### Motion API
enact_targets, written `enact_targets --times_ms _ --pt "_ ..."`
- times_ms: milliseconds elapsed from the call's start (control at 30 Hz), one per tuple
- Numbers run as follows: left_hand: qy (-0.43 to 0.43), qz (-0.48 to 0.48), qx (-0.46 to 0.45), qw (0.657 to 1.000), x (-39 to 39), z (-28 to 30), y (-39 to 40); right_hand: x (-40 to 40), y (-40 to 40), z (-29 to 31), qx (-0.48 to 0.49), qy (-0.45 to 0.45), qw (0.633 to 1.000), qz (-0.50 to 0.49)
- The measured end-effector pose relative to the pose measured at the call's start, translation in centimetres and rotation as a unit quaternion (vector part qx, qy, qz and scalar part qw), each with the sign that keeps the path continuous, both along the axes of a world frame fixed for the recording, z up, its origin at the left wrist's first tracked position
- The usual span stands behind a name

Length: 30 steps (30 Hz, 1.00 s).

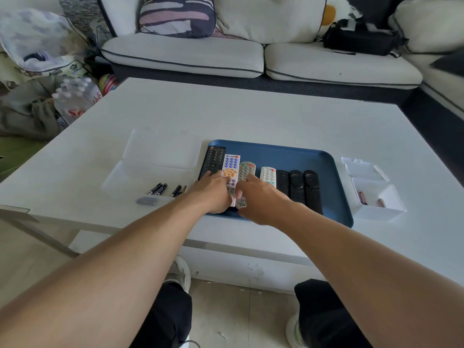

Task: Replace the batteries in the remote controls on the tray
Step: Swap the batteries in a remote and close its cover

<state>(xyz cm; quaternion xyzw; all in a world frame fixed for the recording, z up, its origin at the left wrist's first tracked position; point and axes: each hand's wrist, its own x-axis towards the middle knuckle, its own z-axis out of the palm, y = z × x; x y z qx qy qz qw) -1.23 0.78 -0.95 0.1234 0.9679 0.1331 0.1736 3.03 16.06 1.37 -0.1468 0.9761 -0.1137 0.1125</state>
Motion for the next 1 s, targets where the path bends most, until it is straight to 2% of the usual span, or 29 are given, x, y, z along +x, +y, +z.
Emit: enact_targets --times_ms 133,200,300,400,500,600,667,1000 --pt "0.024 0.004 0.019 1.0 0.0 0.1 0.0 -0.3 0.5 0.5 -0.014 -0.005 1.0 -0.004" --pt "0.036 0.017 0.037 0.999 0.2 0.3 0.1 -0.7 1.1 1.0 -0.024 0.008 0.999 -0.037" --pt "0.058 -0.014 0.051 0.997 0.4 0.6 0.7 -1.3 2.6 1.4 0.011 0.037 0.993 -0.111" --pt "0.04 -0.067 0.073 0.994 0.6 0.7 1.6 -1.4 4.1 1.0 0.055 0.011 0.987 -0.154" --pt "0.008 -0.105 0.021 0.994 1.0 0.3 2.3 -1.3 4.7 0.9 0.054 -0.011 0.987 -0.151" --pt "-0.019 -0.104 -0.006 0.994 1.3 0.3 2.4 -1.2 4.6 0.9 0.041 -0.017 0.99 -0.135" --pt "-0.019 -0.096 0.012 0.995 1.0 0.2 2.4 -1.3 4.3 0.8 0.042 -0.017 0.99 -0.134" --pt "0.073 -0.123 0.056 0.988 -0.2 -1.0 2.0 -1.9 2.5 -0.1 0.053 -0.052 0.977 -0.199"
